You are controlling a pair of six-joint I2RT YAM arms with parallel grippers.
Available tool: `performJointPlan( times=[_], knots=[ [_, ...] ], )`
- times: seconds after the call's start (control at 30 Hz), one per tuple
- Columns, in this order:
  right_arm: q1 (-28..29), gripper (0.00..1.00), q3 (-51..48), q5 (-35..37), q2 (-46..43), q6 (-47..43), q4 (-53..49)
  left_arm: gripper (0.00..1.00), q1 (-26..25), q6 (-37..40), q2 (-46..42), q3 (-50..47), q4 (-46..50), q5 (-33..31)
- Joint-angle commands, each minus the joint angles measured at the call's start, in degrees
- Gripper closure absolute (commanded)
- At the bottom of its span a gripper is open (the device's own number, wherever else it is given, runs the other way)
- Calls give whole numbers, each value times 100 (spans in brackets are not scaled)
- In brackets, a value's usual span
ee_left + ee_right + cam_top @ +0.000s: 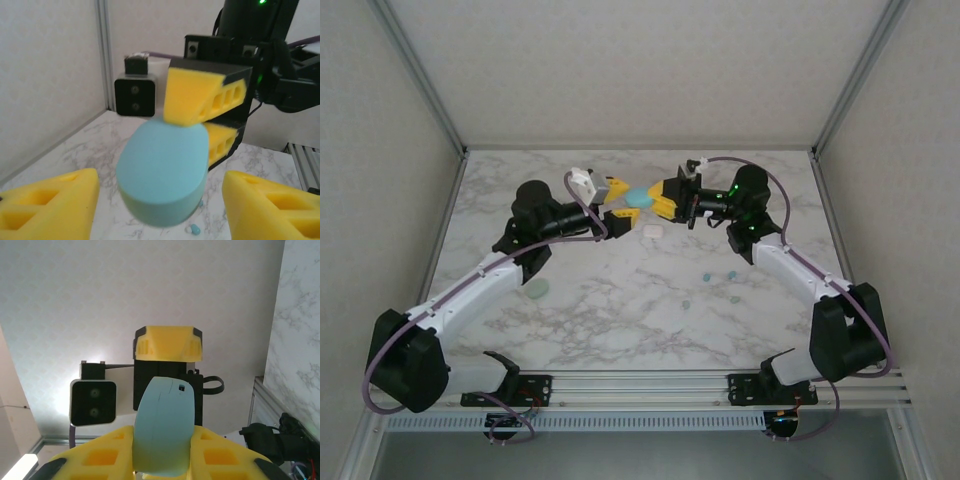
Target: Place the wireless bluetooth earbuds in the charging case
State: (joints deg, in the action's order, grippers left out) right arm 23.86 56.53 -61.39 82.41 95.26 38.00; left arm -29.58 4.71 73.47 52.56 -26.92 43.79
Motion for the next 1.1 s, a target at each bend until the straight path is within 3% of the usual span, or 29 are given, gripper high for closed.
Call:
performJointPlan(
  times=[0.0,0.2,0.67,0.93,1.07],
  knots=[
    [40,75,187,-78,81,268,546,35,-64,0,79,221,-222,324],
    [59,75,140,-32,234,753,1298,38,-74,-32,157,219,-241,277],
    [145,76,33,35,249,735,1410,49,-184,-357,264,300,-519,283],
    [163,76,-45,72,308,704,1475,50,-207,-532,333,282,-786,192],
    [163,76,-77,95,319,695,1500,56,-211,-559,326,274,-783,178]
  ],
)
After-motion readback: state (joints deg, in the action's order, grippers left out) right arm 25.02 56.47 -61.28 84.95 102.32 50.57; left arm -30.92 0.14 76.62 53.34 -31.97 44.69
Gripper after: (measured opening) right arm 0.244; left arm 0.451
